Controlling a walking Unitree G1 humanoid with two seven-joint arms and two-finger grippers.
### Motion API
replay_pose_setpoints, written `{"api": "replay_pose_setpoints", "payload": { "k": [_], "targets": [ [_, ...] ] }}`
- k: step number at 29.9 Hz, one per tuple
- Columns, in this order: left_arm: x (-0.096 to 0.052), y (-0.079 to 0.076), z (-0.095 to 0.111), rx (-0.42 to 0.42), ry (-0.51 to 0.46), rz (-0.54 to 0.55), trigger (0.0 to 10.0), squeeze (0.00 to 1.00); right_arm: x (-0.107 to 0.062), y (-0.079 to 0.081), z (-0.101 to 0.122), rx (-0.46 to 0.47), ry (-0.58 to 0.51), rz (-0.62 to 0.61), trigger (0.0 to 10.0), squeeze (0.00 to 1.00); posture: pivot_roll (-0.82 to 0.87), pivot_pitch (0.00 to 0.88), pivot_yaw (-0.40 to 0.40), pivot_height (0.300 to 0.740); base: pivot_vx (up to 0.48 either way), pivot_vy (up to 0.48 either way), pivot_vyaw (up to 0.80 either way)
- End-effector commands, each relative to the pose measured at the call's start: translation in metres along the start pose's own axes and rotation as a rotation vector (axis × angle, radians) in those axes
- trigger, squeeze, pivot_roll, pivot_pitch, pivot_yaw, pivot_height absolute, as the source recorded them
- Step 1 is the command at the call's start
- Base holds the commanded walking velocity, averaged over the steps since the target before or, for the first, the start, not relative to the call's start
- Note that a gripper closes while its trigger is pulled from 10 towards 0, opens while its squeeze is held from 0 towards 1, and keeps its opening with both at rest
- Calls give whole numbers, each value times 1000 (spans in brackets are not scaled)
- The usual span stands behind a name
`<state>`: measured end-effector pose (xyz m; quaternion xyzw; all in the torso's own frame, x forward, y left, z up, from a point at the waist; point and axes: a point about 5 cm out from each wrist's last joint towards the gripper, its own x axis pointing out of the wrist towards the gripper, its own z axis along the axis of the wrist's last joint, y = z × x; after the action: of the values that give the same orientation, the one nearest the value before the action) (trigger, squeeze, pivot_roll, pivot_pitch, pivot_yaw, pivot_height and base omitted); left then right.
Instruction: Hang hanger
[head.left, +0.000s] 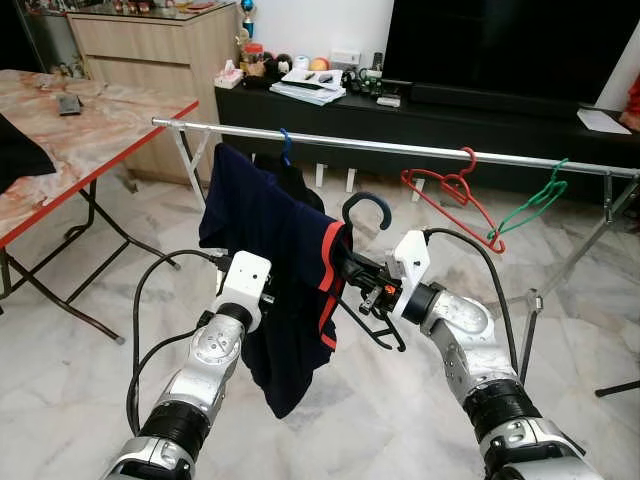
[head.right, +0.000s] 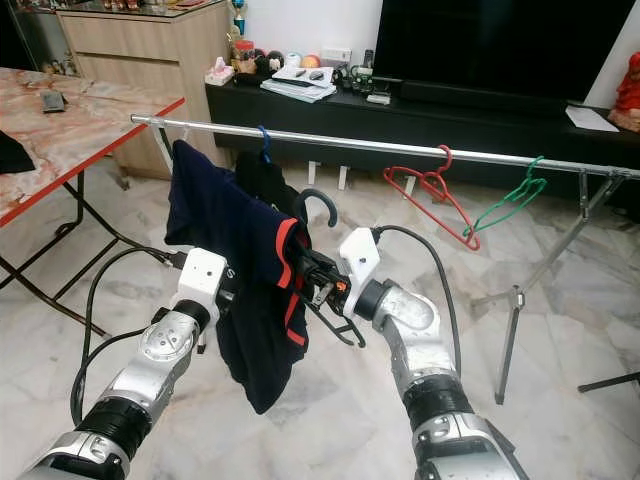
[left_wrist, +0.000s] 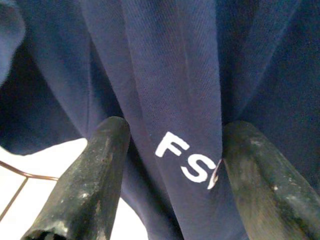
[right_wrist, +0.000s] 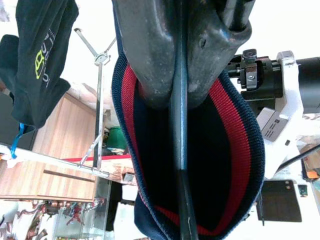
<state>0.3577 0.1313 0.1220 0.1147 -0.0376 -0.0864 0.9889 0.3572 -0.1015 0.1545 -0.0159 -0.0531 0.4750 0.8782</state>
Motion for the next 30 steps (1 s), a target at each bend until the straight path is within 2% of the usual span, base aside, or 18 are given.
{"api": "replay_pose_setpoints", "payload": {
  "k": [1,4,8,16,18,22,26,27,30],
  "targets": [
    [3,1,6,-18,-31,14,10000,0,3,0,12,-28,-44,17,0,0,84,0,-42,740,0,0,0],
    [3,1,12,-54,-83,55,10000,0,2,2,10,-25,-33,26,0,0,86,0,-43,740,0,0,0],
    [3,-1,15,-102,-102,50,10000,0,1,3,10,-24,-33,32,0,0,86,0,-43,740,0,0,0],
    [3,0,14,-82,-100,83,10000,0,0,5,11,-24,-35,61,0,0,82,0,-43,740,0,0,0],
    [3,2,12,-42,-92,80,10000,0,-1,3,12,-27,-32,51,0,0,85,0,-45,740,0,0,0],
    [1,6,9,-22,-83,92,10000,0,-3,1,12,-30,-29,43,0,0,87,0,-46,740,0,0,0],
    [-4,5,7,14,-95,3,10000,0,-5,-6,15,-40,-25,-20,0,0,86,0,-45,740,0,0,0],
    [-7,2,7,26,-102,-79,10000,0,-5,-10,15,-45,-19,-51,0,0,89,0,-47,740,0,0,0],
    [-11,-4,4,66,-93,-187,10000,0,-4,-13,16,-49,-15,-79,0,0,89,0,-47,740,0,0,0]
  ]
}}
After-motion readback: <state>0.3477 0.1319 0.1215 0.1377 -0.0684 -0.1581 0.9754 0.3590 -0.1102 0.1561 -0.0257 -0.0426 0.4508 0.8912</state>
